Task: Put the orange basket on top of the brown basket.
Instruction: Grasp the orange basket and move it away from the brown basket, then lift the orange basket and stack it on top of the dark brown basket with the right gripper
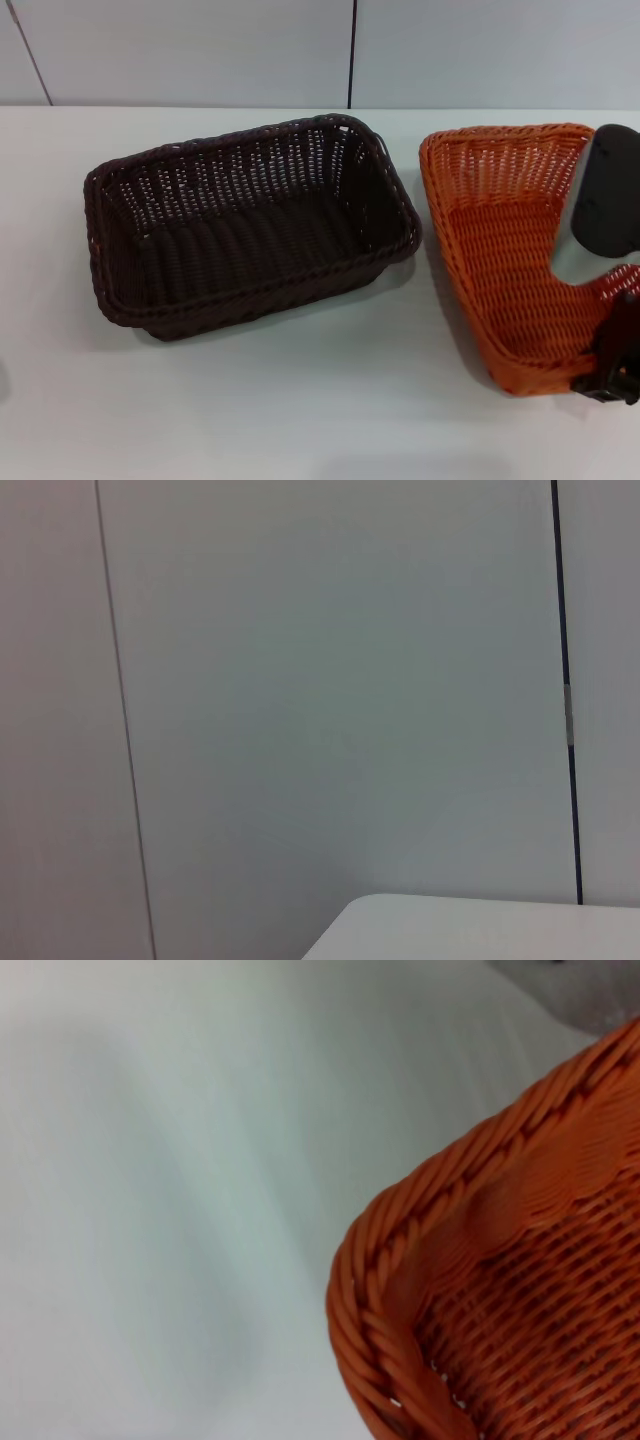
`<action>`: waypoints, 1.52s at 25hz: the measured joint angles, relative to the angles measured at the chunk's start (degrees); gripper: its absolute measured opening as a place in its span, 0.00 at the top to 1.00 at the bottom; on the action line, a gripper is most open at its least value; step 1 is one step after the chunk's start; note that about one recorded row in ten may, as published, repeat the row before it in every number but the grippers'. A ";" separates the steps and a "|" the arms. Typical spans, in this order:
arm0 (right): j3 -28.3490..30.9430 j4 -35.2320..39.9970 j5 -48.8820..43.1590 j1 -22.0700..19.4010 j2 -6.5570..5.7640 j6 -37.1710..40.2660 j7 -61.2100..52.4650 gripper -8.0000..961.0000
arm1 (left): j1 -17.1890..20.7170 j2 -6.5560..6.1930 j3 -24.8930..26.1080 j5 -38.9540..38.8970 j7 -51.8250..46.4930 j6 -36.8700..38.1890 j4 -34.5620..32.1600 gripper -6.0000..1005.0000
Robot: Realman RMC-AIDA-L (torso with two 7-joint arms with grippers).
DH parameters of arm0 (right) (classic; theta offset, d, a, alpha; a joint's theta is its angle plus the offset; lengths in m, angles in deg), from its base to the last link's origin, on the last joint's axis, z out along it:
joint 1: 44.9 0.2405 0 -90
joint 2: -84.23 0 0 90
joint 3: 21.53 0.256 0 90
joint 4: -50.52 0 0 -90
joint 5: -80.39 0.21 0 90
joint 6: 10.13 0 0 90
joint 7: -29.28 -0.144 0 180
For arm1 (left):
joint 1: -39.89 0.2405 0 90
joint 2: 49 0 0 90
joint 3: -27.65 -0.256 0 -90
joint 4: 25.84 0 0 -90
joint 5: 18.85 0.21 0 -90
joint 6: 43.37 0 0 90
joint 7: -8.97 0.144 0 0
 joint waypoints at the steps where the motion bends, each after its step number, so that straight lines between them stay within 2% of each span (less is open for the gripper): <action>1: -0.10 0.28 0.00 0.03 0.00 -0.03 -0.46 0.62 | 0.00 0.00 0.00 0.00 0.00 0.00 0.00 0.23; 7: -1.20 3.65 -0.28 -0.03 -0.02 -0.77 -4.63 0.75 | -0.28 -0.03 -0.01 0.37 0.00 0.10 -0.87 0.23; 12: -2.22 10.18 -1.53 -0.27 -0.02 -2.32 -10.84 0.81 | -0.53 -0.07 -0.02 0.42 0.01 0.29 -1.83 0.23; 14: -3.36 15.07 -1.96 -0.26 0.00 -2.66 -13.95 0.82 | -0.64 -0.11 -0.01 0.42 0.02 0.32 -2.25 0.23; 20: -7.53 21.10 -5.08 1.50 0.03 -4.26 -18.66 0.84 | -0.76 -0.20 0.07 0.59 0.02 0.57 -2.81 0.23; 25: -12.98 21.94 -9.72 4.29 0.05 -11.16 -19.03 0.84 | -0.49 -0.25 0.91 0.58 0.01 0.60 -2.86 0.23; 29: -17.39 20.66 -9.93 6.35 -0.01 -16.33 -12.65 0.84 | -0.25 -0.26 0.94 0.63 0.00 0.60 -3.02 0.23; 33: -23.96 21.25 -10.05 6.03 0.07 -19.47 -1.10 0.84 | -0.17 -0.31 0.96 0.55 -0.02 0.62 -3.43 0.23; 38: -27.71 21.90 -10.11 5.43 0.08 -20.63 13.14 0.84 | -0.15 -0.16 0.96 0.37 -0.09 0.21 -3.51 0.23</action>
